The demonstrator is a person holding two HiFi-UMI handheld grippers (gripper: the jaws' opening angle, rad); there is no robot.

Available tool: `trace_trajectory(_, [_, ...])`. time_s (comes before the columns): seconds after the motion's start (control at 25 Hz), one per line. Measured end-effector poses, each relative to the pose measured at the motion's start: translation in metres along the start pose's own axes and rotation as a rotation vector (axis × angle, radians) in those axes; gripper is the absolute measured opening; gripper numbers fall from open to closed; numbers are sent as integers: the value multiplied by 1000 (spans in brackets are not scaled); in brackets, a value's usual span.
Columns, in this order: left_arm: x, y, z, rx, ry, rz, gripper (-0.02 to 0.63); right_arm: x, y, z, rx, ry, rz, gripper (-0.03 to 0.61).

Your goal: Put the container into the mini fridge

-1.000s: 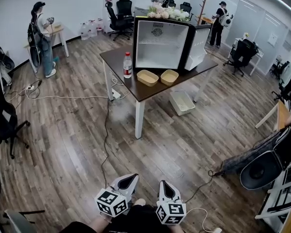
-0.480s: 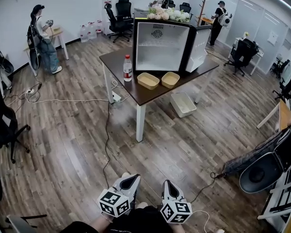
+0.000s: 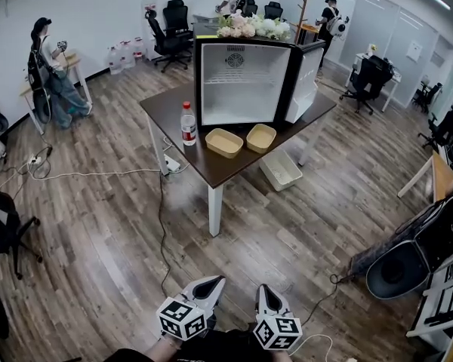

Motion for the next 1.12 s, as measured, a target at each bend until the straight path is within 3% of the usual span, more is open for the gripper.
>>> trace_trajectory(0.4, [86, 70, 24, 2, -26, 41, 8, 18, 70, 82, -31, -60, -8, 8])
trace_trajectory(0.68, [132, 87, 40, 54, -20, 43, 8, 40, 75, 118, -5, -75, 6, 8])
trace_trajectory(1.12, [157, 96, 60, 88, -26, 18, 8, 31, 84, 134, 21, -134, 48, 8])
Point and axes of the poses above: the fingertips, and each gripper's own axes: z forward along the fingers, x to its left, y out of its top, the point moved 6 cm from there along -z, backward along the fingers, and after that the axes turned 15 degrees about x, right-handed, at the moved point
